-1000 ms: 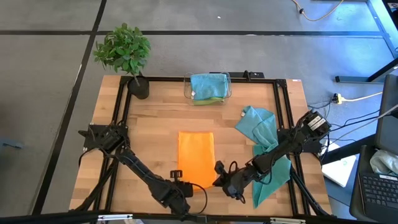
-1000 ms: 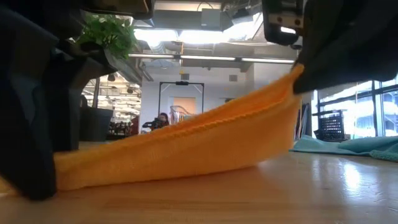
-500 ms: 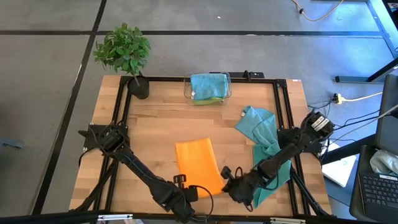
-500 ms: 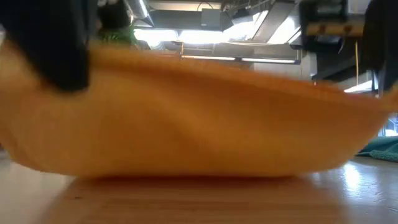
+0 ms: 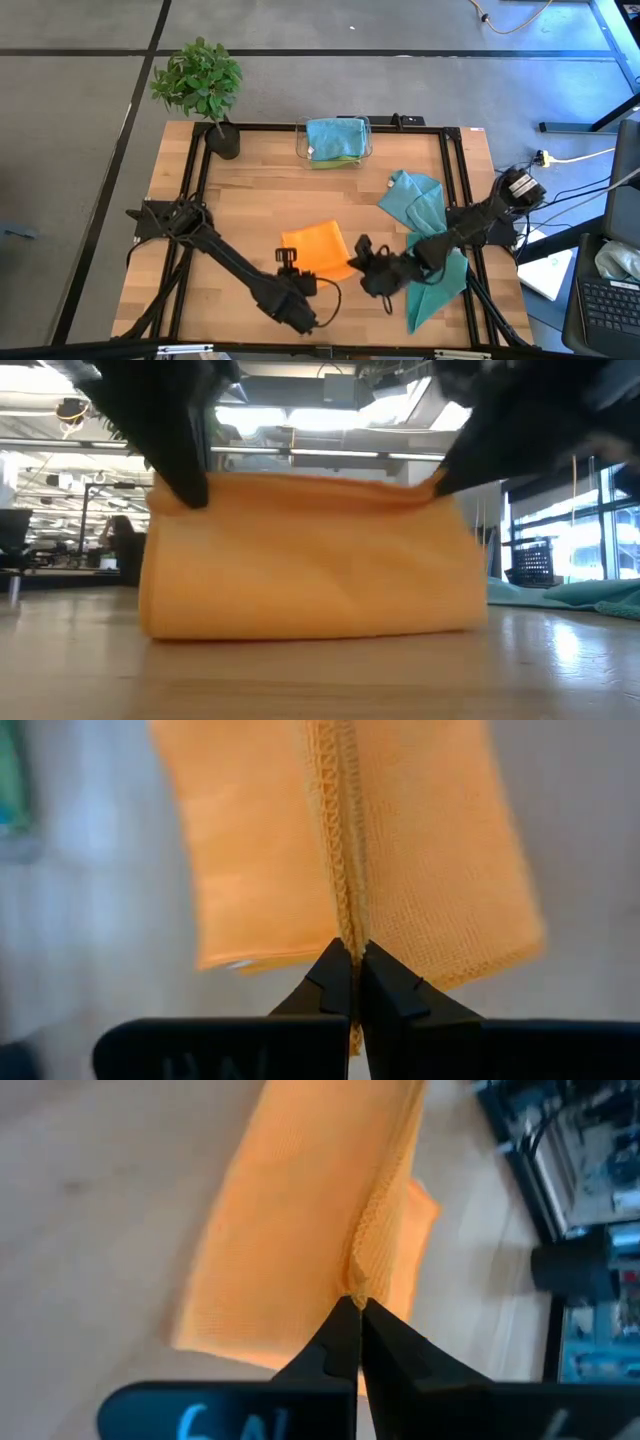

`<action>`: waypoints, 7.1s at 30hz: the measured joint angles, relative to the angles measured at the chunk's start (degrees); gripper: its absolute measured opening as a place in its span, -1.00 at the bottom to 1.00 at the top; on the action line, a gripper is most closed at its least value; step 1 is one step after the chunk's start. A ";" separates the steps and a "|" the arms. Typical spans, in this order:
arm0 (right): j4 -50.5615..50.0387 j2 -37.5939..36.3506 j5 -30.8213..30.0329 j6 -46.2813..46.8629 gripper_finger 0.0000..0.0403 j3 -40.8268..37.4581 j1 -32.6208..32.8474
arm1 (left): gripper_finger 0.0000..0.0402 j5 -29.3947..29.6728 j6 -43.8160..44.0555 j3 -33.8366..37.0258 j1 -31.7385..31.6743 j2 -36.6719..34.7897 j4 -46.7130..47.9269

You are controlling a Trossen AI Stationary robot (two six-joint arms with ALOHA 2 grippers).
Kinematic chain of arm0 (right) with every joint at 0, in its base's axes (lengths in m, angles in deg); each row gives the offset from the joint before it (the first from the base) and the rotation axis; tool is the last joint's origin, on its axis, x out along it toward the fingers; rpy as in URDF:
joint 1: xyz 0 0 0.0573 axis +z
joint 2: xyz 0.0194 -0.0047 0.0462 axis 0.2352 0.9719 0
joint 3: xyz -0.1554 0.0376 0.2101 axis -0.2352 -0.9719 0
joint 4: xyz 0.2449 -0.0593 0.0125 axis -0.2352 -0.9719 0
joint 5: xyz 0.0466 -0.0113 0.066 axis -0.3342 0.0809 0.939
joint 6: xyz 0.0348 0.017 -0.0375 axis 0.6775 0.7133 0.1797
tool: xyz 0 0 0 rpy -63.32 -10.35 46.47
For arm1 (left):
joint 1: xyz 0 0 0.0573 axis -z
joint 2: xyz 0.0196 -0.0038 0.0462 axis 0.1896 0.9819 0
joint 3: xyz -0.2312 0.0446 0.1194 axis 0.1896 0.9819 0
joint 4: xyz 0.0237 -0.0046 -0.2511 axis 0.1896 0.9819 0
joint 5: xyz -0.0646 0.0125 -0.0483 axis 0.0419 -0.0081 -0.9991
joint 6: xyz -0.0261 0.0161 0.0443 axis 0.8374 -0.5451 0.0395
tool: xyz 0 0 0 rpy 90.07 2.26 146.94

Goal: Fold microfiber towels
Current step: Fold the orange microfiber towel, then put the folded orange microfiber towel into the transparent bin

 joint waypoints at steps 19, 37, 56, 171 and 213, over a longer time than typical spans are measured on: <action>0.68 0.20 16.79 -1.09 -0.96 -0.26 -19.58 | -0.98 6.77 -0.52 9.49 -5.36 -0.04 -0.19; 7.00 4.74 20.66 -2.34 -0.95 -0.26 -25.19 | -0.85 7.81 1.26 11.79 -6.21 -0.04 -1.37; 6.13 4.74 20.16 1.97 -0.52 -0.26 -27.53 | -0.56 6.29 10.73 13.71 -6.20 -0.04 1.88; -31.71 26.98 32.85 -4.51 -0.93 49.47 -71.46 | -0.64 14.97 21.54 -9.11 8.26 -1.57 15.47; -65.26 26.56 43.99 4.49 -0.24 72.82 -68.76 | -0.64 31.55 14.09 -1.91 -1.21 -1.55 5.25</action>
